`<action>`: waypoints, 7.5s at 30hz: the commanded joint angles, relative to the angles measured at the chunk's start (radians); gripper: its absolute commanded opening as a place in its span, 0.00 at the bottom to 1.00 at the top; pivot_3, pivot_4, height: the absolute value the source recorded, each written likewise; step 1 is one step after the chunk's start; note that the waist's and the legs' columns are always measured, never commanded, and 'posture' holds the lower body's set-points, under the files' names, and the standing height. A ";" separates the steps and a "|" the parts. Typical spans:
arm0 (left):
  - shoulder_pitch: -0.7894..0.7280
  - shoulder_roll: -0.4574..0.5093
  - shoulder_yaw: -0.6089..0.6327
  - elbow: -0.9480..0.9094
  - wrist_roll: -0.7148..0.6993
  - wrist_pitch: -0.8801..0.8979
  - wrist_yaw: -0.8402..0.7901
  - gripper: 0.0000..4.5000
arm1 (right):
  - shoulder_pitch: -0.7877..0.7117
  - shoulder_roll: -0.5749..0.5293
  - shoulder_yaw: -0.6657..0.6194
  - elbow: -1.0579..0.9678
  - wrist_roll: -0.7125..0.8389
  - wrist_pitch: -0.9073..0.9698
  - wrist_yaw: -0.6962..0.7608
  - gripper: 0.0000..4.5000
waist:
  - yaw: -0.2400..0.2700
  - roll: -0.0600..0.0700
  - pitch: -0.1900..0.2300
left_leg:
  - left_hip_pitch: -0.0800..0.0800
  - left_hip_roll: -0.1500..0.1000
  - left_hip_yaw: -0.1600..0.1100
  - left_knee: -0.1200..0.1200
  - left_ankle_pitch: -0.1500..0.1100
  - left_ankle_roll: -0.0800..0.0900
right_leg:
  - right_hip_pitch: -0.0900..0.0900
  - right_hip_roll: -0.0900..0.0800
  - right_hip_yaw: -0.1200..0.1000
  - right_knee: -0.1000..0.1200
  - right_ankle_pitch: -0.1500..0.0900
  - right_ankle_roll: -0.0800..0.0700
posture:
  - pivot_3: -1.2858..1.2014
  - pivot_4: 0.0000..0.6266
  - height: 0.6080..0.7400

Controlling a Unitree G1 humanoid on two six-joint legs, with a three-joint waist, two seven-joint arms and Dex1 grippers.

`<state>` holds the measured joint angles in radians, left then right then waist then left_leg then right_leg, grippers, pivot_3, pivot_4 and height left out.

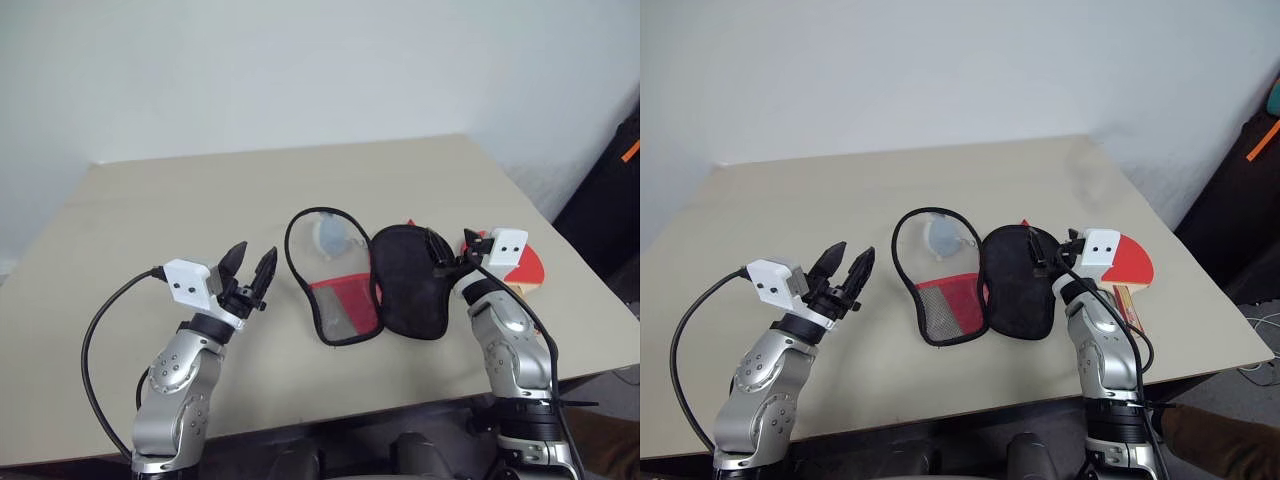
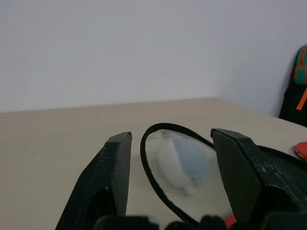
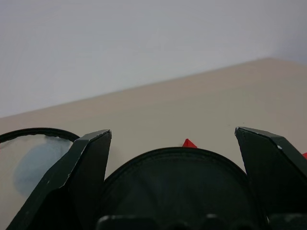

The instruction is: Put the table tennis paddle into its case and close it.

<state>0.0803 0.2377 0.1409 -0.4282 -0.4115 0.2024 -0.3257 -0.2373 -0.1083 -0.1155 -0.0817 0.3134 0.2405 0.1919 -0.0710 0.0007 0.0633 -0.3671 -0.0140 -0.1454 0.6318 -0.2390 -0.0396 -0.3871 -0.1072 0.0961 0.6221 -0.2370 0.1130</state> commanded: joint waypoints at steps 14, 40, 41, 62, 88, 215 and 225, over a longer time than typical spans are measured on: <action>0.056 0.071 0.047 -0.010 -0.095 -0.011 -0.137 0.61 | -0.039 -0.047 -0.070 -0.028 0.024 0.046 -0.013 0.99 | 0.001 0.000 0.000 | 0.000 0.000 0.000 0.000 0.000 0.000 | 0.000 0.000 0.000 0.000 0.000 0.000 | 0.52 0.00 1.00; 0.015 0.067 -0.005 0.212 -0.067 -0.101 -0.318 0.61 | 0.159 -0.255 -0.255 -0.058 0.092 0.580 -0.018 0.99 | 0.003 -0.004 -0.002 | 0.001 0.001 0.001 0.000 0.000 0.000 | 0.001 0.000 0.000 -0.001 -0.001 -0.001 | 0.52 0.00 1.00; 0.023 0.068 -0.001 0.226 -0.066 -0.113 -0.327 0.61 | 0.161 -0.269 -0.249 -0.070 0.105 0.607 0.004 0.99 | 0.002 -0.005 -0.003 | 0.001 0.001 0.001 0.000 0.000 0.000 | 0.002 0.000 0.000 -0.001 -0.001 -0.001 | 0.52 0.00 1.00; 0.042 0.045 -0.011 0.293 -0.049 -0.199 -0.338 0.61 | 0.065 -0.302 -0.201 0.004 0.044 0.653 0.010 0.31 | -0.001 -0.012 -0.006 | 0.002 0.007 0.003 0.000 -0.001 0.000 | 0.002 0.005 0.000 -0.002 -0.001 -0.003 | 0.52 0.00 1.00; 0.022 0.049 -0.025 0.272 -0.032 -0.159 -0.334 0.61 | -0.068 0.100 -0.052 -0.369 0.116 0.910 -0.257 0.25 | 0.001 0.001 -0.002 | -0.002 0.008 0.006 -0.001 -0.001 -0.001 | -0.005 0.005 0.002 -0.001 0.001 -0.003 | 0.52 0.00 1.00; -0.663 -0.213 -0.154 0.758 -0.184 1.025 -0.368 0.01 | 0.090 -0.083 -0.180 -0.111 0.033 0.051 -0.057 1.00 | 0.019 0.001 -0.001 | -0.001 0.008 0.006 -0.001 0.000 -0.001 | -0.003 0.006 0.001 -0.002 0.002 -0.003 | 0.52 0.00 1.00; -0.655 -0.103 -0.126 0.717 -0.255 1.201 -0.419 0.01 | 0.114 -0.071 -0.176 -0.113 0.015 0.027 -0.071 1.00 | 0.018 0.001 -0.001 | -0.001 0.008 0.006 -0.001 0.000 -0.001 | -0.004 0.006 0.001 -0.001 0.002 -0.003 | 0.52 0.00 1.00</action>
<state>-0.5723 0.1118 -0.0087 0.3231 -0.6356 1.3756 -0.7237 -0.1173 -0.1798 -0.2861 -0.1675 0.3323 0.2958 0.1257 -0.0535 0.0018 0.0626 -0.3678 -0.0055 -0.1399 0.6304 -0.2388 -0.0408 -0.3908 -0.1013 0.0970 0.6208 -0.2354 0.1098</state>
